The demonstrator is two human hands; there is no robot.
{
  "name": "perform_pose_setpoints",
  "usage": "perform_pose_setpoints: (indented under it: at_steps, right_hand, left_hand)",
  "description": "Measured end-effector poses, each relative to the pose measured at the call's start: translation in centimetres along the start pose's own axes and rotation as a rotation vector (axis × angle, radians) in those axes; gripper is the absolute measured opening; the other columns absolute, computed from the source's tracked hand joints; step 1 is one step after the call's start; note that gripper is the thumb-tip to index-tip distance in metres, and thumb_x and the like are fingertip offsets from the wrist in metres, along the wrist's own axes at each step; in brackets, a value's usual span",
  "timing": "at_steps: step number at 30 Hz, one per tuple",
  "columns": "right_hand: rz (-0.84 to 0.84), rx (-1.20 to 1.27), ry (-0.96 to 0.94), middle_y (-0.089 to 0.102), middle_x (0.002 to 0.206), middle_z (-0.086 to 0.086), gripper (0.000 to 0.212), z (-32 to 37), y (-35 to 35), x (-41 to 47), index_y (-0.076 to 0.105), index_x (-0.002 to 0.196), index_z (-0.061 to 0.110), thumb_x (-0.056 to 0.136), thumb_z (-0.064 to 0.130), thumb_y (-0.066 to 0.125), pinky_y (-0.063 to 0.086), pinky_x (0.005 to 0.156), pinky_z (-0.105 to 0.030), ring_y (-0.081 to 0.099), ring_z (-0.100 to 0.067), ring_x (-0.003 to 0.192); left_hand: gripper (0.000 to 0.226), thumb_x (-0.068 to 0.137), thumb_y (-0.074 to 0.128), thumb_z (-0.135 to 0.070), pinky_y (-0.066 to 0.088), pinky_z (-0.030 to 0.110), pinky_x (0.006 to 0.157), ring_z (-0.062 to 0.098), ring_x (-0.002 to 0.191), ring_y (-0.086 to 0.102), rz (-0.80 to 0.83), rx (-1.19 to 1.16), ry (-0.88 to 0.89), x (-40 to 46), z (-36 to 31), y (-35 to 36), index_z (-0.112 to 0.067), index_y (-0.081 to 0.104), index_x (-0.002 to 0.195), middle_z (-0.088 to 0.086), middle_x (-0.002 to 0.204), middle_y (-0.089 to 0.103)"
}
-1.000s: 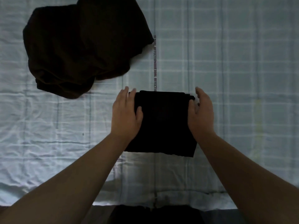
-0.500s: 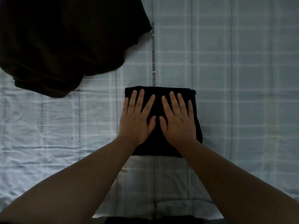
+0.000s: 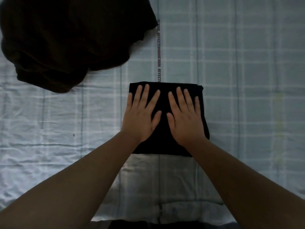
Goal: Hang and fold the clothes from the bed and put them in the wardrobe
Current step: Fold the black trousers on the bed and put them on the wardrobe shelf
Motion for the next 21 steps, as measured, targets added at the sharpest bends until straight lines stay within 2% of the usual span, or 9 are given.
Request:
perform_pose_setpoints:
  at_steps: [5, 10, 17, 19, 21]
  right_hand:
    - [-0.07, -0.034, -0.016, 0.011, 0.168, -0.01, 0.064, 1.4, -2.2, -3.9, 0.017, 0.161, 0.019, 0.104, 0.044, 0.03, 0.009, 0.122, -0.06, 0.005, -0.029, 0.156]
    - [-0.007, -0.063, 0.049, 0.011, 0.169, -0.008, 0.067, 1.2, 0.7, -6.9, 0.016, 0.161, 0.022, 0.102, 0.046, 0.036, 0.009, 0.121, -0.061, 0.005, -0.028, 0.156]
    - [0.018, -0.045, 0.044, 0.014, 0.168, -0.006, 0.066, 0.8, 2.6, -5.9, 0.019, 0.16, 0.022, 0.102, 0.046, 0.036, 0.009, 0.121, -0.06, 0.007, -0.028, 0.156]
    - [0.008, 0.038, 0.041, 0.018, 0.167, -0.005, 0.063, 0.8, 2.0, -5.9, 0.024, 0.16, 0.022, 0.102, 0.045, 0.035, 0.01, 0.122, -0.058, 0.01, -0.026, 0.155]
    - [-0.071, 0.269, 0.055, 0.029, 0.163, -0.006, 0.057, 0.1, 0.4, -5.8, 0.035, 0.155, 0.019, 0.101, 0.035, 0.039, 0.016, 0.122, -0.055, 0.02, -0.024, 0.153]
  left_hand:
    - [0.064, 0.103, 0.032, -0.046, 0.006, 0.055, 0.123, 0.031, 0.154, -0.002, -0.087, 0.016, 0.073, -3.8, -1.2, -2.2, -0.021, 0.015, 0.16, 0.014, 0.167, 0.008]
    - [0.064, 0.102, 0.034, -0.05, 0.012, 0.055, 0.122, 0.031, 0.154, 0.007, -0.022, 0.063, 0.078, -7.4, -1.9, 1.5, -0.024, 0.02, 0.159, 0.012, 0.166, 0.015]
    - [0.067, 0.098, 0.035, -0.051, 0.011, 0.056, 0.122, 0.033, 0.153, 0.011, 0.013, 0.086, 0.042, -6.3, -1.5, 3.6, -0.026, 0.022, 0.159, 0.012, 0.165, 0.018]
    - [0.065, 0.099, 0.034, -0.051, 0.012, 0.055, 0.122, 0.032, 0.153, 0.011, 0.032, 0.054, 0.05, -6.3, -1.5, 3.1, -0.026, 0.022, 0.158, 0.012, 0.165, 0.018]
    - [0.061, 0.1, 0.037, -0.046, 0.014, 0.054, 0.122, 0.03, 0.153, 0.013, -0.007, -0.105, 0.056, -6.2, -1.4, 1.7, -0.025, 0.028, 0.156, 0.01, 0.164, 0.022]
Point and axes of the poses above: each hand's wrist, its own x-axis towards the middle knuckle, its own y-axis out of the palm, z = x × y, the point moved 6 cm from there along x, towards the middle knuckle
